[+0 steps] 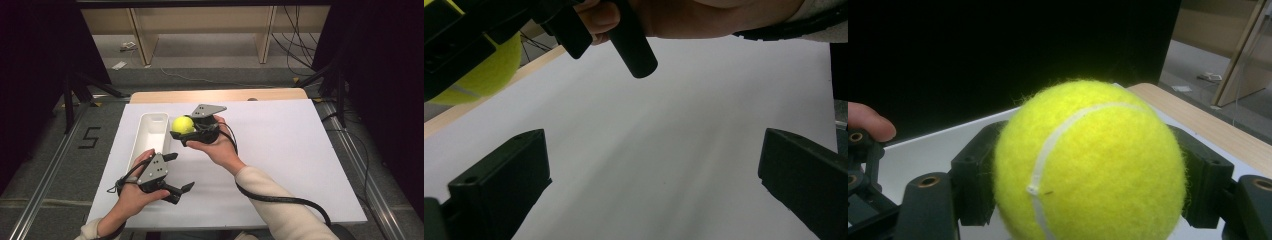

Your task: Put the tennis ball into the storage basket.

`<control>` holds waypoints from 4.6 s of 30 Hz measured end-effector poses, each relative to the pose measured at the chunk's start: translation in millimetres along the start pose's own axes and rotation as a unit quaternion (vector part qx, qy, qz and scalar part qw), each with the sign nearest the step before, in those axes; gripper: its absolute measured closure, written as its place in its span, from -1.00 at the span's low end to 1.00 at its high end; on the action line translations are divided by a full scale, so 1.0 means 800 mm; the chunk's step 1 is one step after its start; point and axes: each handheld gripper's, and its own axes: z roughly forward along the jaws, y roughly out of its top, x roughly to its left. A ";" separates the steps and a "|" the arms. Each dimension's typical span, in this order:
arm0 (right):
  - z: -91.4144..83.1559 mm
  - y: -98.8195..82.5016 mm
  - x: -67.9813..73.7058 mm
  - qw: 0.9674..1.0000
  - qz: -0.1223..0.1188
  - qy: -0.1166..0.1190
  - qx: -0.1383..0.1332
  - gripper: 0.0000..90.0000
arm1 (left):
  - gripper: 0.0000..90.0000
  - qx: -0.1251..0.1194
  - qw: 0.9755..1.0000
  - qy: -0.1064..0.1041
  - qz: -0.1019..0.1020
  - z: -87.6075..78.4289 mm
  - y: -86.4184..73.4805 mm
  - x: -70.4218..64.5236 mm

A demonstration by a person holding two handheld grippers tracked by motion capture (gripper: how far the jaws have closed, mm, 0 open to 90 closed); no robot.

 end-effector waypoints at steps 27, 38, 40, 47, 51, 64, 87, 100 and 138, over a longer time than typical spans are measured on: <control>0.019 0.010 0.003 1.000 -0.004 0.013 0.011 -0.41 | -1.00 -0.001 1.000 -0.001 0.002 -0.001 0.001 -0.001; 0.027 0.014 0.003 1.000 -0.006 0.017 0.015 -0.41 | -1.00 -0.001 1.000 -0.001 0.001 -0.001 0.000 0.000; 0.028 0.014 0.003 1.000 -0.006 0.019 0.016 -0.41 | -1.00 -0.001 1.000 -0.001 0.001 -0.001 0.000 -0.001; 0.031 0.017 0.003 1.000 -0.009 0.020 0.016 -0.41 | -1.00 -0.002 1.000 -0.002 0.001 -0.001 0.000 0.000; 0.033 0.020 0.004 1.000 -0.009 0.021 0.017 -0.41 | -1.00 -0.001 1.000 -0.002 0.002 -0.001 0.000 -0.001; 0.040 0.022 0.007 0.999 -0.010 0.027 0.024 -0.41 | -1.00 -0.001 1.000 -0.001 0.001 -0.001 0.001 0.000; 0.055 0.027 0.009 0.999 -0.012 0.036 0.031 -0.41 | -1.00 -0.001 1.000 -0.003 0.002 -0.001 0.001 -0.001; 0.063 0.031 0.010 0.998 -0.011 0.041 0.035 -0.41 | -1.00 -0.002 1.000 -0.003 0.003 -0.001 0.001 -0.001; 0.088 0.036 0.012 0.997 -0.016 0.055 0.051 -0.41 | -1.00 0.000 1.000 -0.007 0.005 -0.001 0.001 -0.002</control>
